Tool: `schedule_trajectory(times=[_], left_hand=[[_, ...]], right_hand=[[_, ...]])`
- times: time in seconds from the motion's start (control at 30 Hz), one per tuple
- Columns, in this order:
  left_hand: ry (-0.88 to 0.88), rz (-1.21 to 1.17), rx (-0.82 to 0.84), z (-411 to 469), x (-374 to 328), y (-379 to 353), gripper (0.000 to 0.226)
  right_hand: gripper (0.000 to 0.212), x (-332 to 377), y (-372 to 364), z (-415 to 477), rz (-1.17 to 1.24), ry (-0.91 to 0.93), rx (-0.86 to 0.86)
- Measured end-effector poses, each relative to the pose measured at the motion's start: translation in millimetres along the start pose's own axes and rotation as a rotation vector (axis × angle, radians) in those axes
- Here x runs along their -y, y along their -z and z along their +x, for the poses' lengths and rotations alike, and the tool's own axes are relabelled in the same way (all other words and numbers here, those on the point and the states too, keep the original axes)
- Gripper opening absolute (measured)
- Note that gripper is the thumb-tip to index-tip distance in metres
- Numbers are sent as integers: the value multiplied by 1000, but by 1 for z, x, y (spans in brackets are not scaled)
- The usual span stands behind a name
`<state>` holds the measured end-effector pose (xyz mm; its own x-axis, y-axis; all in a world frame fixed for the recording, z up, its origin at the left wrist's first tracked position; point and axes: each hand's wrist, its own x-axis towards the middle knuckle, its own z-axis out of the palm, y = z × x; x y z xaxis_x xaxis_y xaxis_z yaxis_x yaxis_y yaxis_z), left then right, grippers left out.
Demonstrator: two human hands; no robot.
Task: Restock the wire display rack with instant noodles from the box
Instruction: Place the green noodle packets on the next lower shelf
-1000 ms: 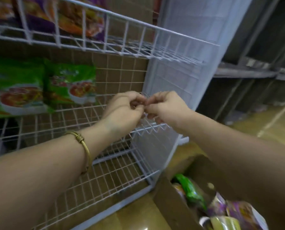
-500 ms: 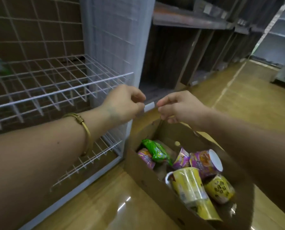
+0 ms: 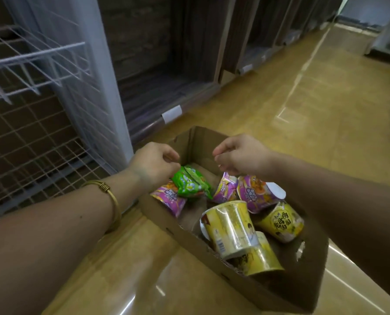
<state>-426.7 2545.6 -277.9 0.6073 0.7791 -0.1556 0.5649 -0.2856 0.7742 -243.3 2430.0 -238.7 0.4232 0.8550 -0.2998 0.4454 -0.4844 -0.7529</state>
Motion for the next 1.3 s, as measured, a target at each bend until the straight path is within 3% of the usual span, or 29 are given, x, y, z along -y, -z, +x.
schedule_trajectory(times=[0.57, 0.67, 0.8, 0.9, 1.03, 1.2, 1.23, 1.3], left_hand=[[238, 28, 47, 59, 36, -88, 12], [311, 40, 16, 70, 49, -97, 22], [467, 75, -1, 80, 60, -107, 60], [579, 70, -26, 84, 58, -114, 57], [584, 224, -88, 92, 59, -124, 69], [660, 118, -132, 94, 59, -124, 60], [663, 51, -158, 95, 60, -121, 58], [660, -174, -236, 97, 58, -113, 45]], right_hand=[[10, -90, -19, 77, -25, -27, 95], [9, -99, -31, 89, -33, -30, 101], [13, -111, -41, 104, -81, -53, 73], [17, -120, -42, 110, -96, -80, 59], [19, -129, -45, 111, -98, -121, 115], [6, -142, -58, 118, -72, -154, 134], [15, -142, -60, 119, -86, -152, 150], [54, -140, -60, 119, -120, -110, 206]])
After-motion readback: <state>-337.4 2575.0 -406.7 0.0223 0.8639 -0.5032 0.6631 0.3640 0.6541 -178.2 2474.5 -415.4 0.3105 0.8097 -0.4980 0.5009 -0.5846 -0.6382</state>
